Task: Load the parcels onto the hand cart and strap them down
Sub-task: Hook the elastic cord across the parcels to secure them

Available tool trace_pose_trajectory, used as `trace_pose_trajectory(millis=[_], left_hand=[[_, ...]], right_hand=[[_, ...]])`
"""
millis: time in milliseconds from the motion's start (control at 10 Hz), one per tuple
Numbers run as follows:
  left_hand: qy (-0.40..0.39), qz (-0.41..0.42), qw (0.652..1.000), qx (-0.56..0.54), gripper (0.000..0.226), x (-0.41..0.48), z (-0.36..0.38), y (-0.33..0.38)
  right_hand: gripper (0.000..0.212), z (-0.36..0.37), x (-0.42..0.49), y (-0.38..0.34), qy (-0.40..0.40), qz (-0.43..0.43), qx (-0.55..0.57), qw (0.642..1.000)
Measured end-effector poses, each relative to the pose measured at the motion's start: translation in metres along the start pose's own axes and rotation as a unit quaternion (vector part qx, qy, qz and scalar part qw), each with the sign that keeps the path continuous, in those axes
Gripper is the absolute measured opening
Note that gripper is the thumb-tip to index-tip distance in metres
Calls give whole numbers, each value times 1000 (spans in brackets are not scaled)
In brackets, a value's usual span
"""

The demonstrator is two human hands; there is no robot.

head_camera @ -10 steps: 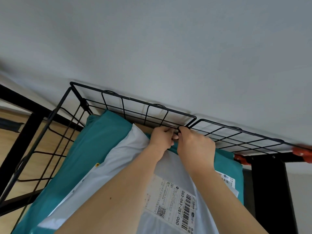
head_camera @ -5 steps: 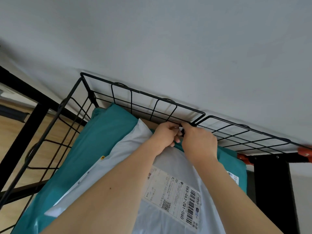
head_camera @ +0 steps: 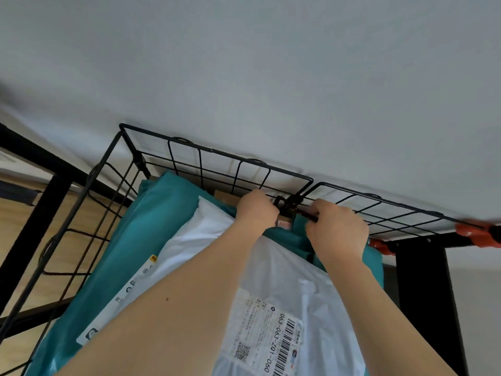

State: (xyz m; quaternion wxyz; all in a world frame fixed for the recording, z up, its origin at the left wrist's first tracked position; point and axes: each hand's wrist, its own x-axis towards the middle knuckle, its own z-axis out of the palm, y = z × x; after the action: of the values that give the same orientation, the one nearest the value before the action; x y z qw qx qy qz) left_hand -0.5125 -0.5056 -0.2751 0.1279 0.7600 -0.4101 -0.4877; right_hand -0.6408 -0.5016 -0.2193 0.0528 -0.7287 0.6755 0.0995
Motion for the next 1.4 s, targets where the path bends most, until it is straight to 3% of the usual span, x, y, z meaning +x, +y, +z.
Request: trace_pose_trajectory(millis=[100,200,300,400,500,600,700,800,1000,1100,1200,1300,1400], left_hand=[[27,-2,997,-68,16,-8,6,1],[39,-7,995,-92,15,-10,5,7],[-18,-18,998,-53,13,-10,-9,17],[-38,-48,998,-17,29,-18,-19,21],[-52,-66,996,-15,29,-30,-23,22],[-63,-50,997,-12,31,-38,-26,22],[-61,-48,992,-97,19,-45,-27,15],[-51,-53,989,-127,27,-52,-26,10],[-70,-107,976,-175,25,-62,-20,3],[-68,-121,964,-227,20,-62,-7,4],[-77,-129,955,-256,17,-60,4,15],[-85,-125,956,-251,11,-57,13,23],[-84,-125,956,-250,19,-52,19,22]], right_hand=[[17,3,-7,13,25,34,-1,999],[15,7,-4,26,177,45,39,982],[21,6,1,41,278,34,63,958],[21,-1,-6,40,298,26,100,949],[23,-12,-14,26,309,-1,125,943],[21,-23,-15,26,316,-11,147,937],[12,-38,-21,45,298,30,183,937],[15,-45,-29,58,247,57,185,950],[20,-14,-44,98,112,250,186,944],[22,6,-43,112,71,325,269,904],[19,13,-27,113,59,387,549,738],[28,-3,-10,102,69,315,688,650],[33,-6,1,99,82,273,672,684]])
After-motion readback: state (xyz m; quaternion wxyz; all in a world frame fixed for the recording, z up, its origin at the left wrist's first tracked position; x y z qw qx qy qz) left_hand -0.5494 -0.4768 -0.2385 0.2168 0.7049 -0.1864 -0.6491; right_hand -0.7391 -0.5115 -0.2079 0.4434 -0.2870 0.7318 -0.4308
